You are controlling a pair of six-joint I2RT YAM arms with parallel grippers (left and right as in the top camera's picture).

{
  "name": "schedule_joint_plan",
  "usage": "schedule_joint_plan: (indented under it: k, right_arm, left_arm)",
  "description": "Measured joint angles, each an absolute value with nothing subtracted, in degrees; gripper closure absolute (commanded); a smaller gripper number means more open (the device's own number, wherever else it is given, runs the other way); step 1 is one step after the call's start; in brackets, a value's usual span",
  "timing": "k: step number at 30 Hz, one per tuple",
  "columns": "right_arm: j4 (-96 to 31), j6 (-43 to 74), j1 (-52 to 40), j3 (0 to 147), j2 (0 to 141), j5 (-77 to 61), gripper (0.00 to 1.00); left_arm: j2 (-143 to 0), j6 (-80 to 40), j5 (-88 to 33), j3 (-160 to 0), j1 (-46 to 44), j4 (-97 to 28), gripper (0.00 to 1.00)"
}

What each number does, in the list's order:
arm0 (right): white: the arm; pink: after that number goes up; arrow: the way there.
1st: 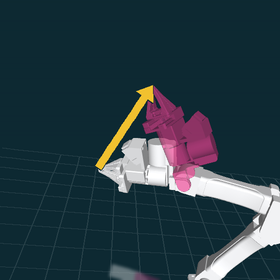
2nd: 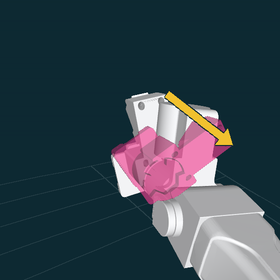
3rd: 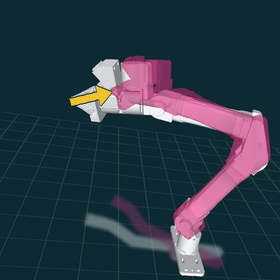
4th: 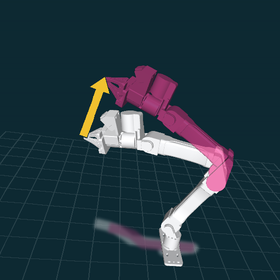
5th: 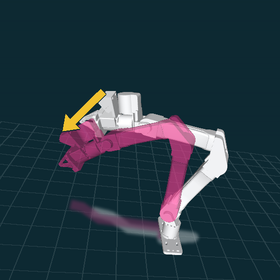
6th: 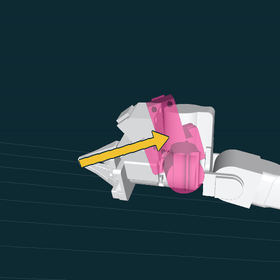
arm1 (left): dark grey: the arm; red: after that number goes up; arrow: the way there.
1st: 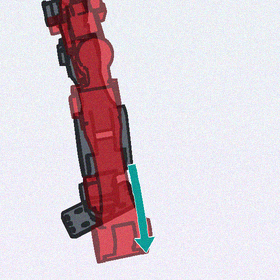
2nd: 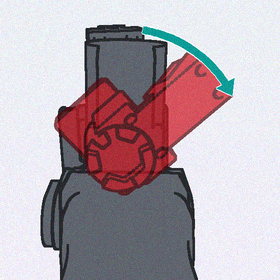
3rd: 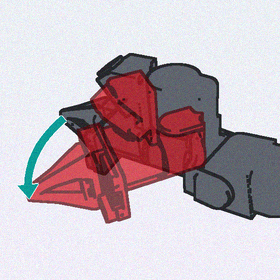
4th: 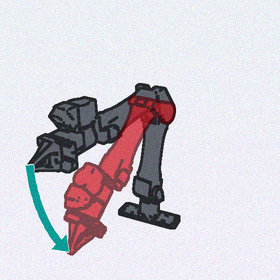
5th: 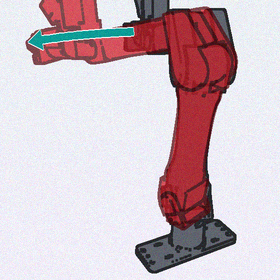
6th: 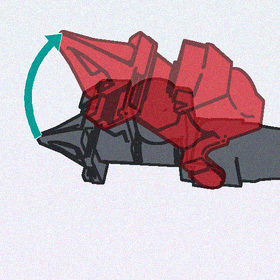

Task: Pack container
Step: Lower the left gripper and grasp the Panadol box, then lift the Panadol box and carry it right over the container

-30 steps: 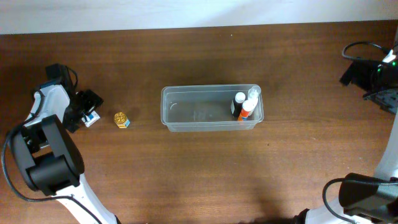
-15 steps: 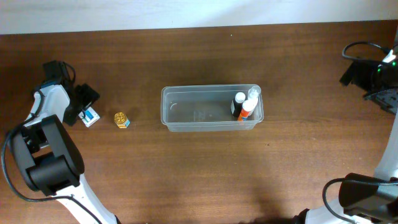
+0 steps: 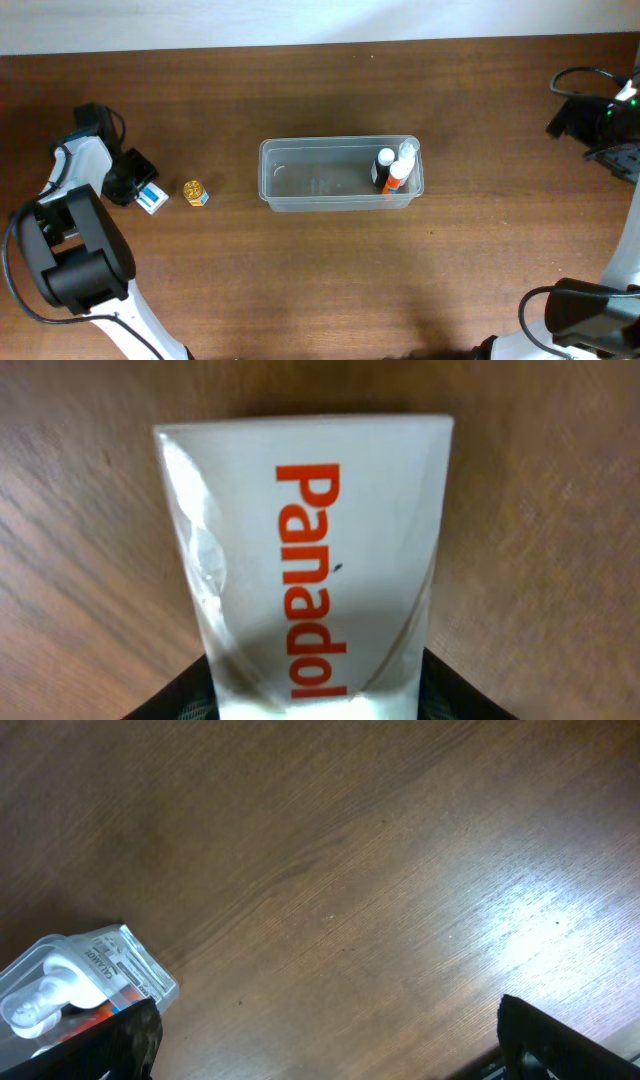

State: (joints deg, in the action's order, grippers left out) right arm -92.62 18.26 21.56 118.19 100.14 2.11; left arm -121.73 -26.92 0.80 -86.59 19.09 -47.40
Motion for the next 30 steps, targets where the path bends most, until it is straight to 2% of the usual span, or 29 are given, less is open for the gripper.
schedule_joint_plan:
  k: [7, 10, 19, 30]
  right_arm:
    - [-92.62, 18.31, 21.56, 118.19, 100.14, 2.11, 0.02]
    - [-92.62, 18.31, 21.56, 118.19, 100.14, 2.11, 0.02]
    - [-92.62, 18.26, 21.56, 118.19, 100.14, 2.11, 0.02]
    - [-92.64, 18.31, 21.56, 118.19, 100.14, 2.11, 0.02]
  left_arm:
    - [-121.73, -26.59, -0.23, -86.59, 19.09, -53.36, 0.49]
    - [-121.73, -25.69, -0.45, -86.59, 19.09, -53.6, 0.56]
    - [-121.75, -20.97, -6.5, -88.16, 19.16, -54.87, 0.56]
    - [-121.84, -14.66, -17.28, -108.66, 19.14, -67.92, 0.56]
